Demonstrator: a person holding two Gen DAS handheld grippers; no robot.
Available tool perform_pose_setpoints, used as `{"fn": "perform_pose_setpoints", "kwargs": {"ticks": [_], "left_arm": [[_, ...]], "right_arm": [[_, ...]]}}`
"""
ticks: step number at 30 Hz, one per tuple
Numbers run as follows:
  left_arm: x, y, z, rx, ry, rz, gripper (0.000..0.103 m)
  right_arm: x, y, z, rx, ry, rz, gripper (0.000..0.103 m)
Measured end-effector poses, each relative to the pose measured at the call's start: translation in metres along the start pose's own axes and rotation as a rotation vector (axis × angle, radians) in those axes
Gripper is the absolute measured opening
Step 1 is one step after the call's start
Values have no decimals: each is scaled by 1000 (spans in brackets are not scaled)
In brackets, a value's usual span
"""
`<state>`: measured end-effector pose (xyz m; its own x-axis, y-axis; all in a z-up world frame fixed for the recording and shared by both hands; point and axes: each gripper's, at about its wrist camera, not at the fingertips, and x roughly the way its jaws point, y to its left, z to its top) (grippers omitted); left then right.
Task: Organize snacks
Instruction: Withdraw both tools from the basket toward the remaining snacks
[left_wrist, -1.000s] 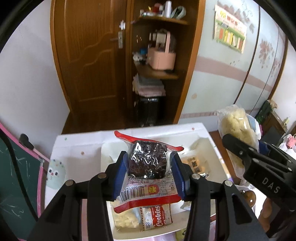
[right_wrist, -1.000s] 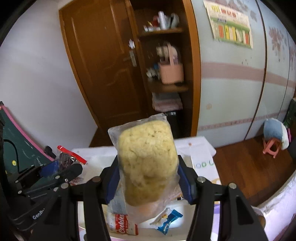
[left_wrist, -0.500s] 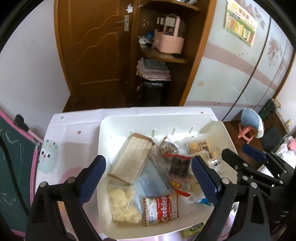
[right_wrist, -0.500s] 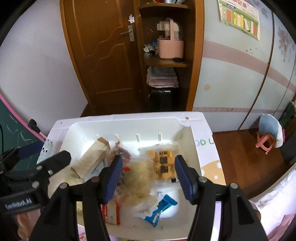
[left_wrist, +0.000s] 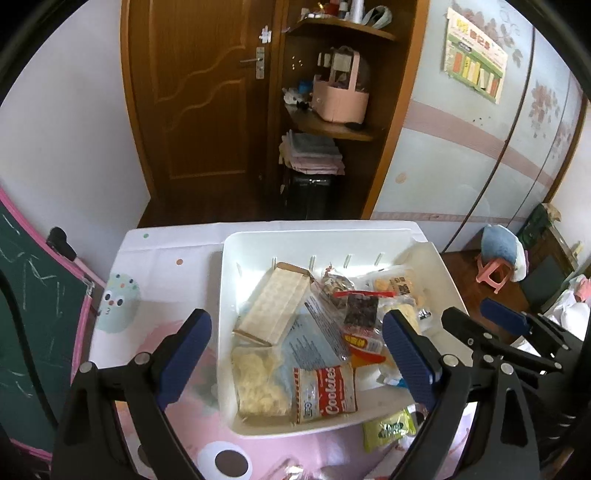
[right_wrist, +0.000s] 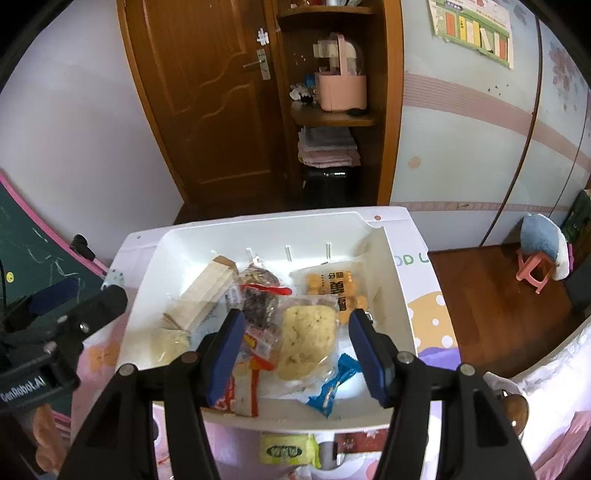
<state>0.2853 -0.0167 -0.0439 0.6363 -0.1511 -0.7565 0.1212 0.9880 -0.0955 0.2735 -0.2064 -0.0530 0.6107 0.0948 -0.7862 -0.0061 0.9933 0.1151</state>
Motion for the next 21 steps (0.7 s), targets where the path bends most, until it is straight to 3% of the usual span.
{"fn": "perform_pose_setpoints", "kwargs": {"ticks": [10, 21], "left_arm": [[-77, -8, -27, 42, -52, -1, 93], [-155, -6, -76, 63, -110, -12, 93]], "right_arm": [[-71, 13, -27, -15, -54, 17, 59], [-136, 25, -80, -24, -101, 25, 60]]}}
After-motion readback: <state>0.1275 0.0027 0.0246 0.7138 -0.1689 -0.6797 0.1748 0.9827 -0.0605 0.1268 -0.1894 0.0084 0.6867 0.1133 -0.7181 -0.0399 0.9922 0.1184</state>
